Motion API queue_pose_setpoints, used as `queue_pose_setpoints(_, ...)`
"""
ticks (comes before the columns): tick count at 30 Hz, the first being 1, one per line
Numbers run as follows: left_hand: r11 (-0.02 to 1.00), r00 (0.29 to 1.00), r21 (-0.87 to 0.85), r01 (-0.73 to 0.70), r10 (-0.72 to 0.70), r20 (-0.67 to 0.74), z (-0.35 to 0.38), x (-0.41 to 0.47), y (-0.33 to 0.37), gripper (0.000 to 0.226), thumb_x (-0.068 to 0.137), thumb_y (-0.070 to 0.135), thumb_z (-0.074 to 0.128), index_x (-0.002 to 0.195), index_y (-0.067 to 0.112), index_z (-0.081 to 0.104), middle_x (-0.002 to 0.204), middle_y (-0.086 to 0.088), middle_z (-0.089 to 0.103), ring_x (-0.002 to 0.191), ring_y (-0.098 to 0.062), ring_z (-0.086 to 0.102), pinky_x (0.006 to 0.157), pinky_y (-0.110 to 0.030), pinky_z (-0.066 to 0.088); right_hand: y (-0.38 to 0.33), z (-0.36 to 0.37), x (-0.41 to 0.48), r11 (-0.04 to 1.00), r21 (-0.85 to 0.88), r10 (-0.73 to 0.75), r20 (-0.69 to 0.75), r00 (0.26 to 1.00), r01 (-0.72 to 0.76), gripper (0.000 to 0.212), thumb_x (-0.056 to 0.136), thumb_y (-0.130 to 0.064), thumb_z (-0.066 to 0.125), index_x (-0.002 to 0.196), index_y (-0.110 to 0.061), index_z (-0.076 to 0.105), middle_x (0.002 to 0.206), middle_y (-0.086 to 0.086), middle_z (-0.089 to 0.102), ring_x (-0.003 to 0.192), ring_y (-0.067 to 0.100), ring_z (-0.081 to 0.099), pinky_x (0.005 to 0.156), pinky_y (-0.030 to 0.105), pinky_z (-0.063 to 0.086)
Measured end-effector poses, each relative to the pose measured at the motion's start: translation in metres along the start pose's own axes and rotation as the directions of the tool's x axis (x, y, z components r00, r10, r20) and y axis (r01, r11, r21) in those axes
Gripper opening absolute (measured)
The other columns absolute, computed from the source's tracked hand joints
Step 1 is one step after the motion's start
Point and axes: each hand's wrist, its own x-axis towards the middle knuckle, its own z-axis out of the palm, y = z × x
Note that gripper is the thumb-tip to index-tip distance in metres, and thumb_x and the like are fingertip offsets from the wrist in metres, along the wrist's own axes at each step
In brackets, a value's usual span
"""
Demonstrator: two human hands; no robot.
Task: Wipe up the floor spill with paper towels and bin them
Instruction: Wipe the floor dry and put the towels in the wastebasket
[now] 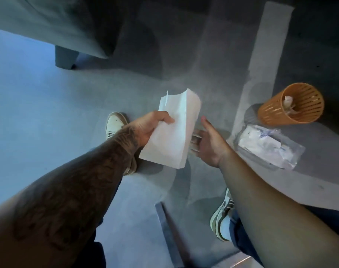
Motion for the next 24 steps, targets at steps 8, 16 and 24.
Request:
queue_pose_setpoints(8, 0.998, 0.987, -0.052, 0.036, -0.044, -0.158, -0.048, 0.051, -0.034, 0.034, 0.09, 0.016, 0.06, 0.122, 0.007, 0.065, 0.119, -0.017, 0.07, 0.103, -0.033, 0.07, 0.089, -0.048, 0.057, 0.005, -0.001, 0.043, 0.995, 0.055, -0.08, -0.114, 0.99, 0.087, 0.028, 0.089, -0.009, 0.066, 0.117, -0.005, 0.068, 0.112, 0.013, 0.073, 0.102, 0.029, 0.069, 0.091, 0.04, 0.056)
queue_pose_setpoints(16, -0.151, 0.457, 0.988, -0.014, 0.878, 0.141, -0.069, 0.082, 0.049, 0.107, 0.077, 0.052, 0.069, 0.159, 0.015, 0.011, 0.167, -0.014, 0.009, 0.153, -0.038, 0.007, 0.122, -0.051, 0.016, -0.098, 0.057, 0.115, 0.165, -0.964, -0.671, 0.045, 0.74, 0.208, 0.03, 0.097, -0.036, 0.043, 0.125, -0.026, 0.05, 0.123, 0.009, 0.063, 0.109, 0.031, 0.061, 0.081, 0.031, 0.043)
queue_pose_setpoints(24, -0.222, 0.663, 0.965, 0.138, 0.745, 0.077, -0.115, 0.145, 0.09, 0.033, 0.089, 0.013, 0.048, 0.119, 0.014, 0.063, 0.11, -0.022, 0.069, 0.101, -0.047, 0.061, 0.097, -0.052, 0.047, -0.125, 0.103, 0.177, -0.425, -0.873, -0.481, 0.443, 0.757, 0.241, 0.041, 0.094, -0.013, 0.041, 0.129, -0.026, 0.056, 0.127, 0.016, 0.059, 0.113, 0.039, 0.059, 0.08, 0.035, 0.043)
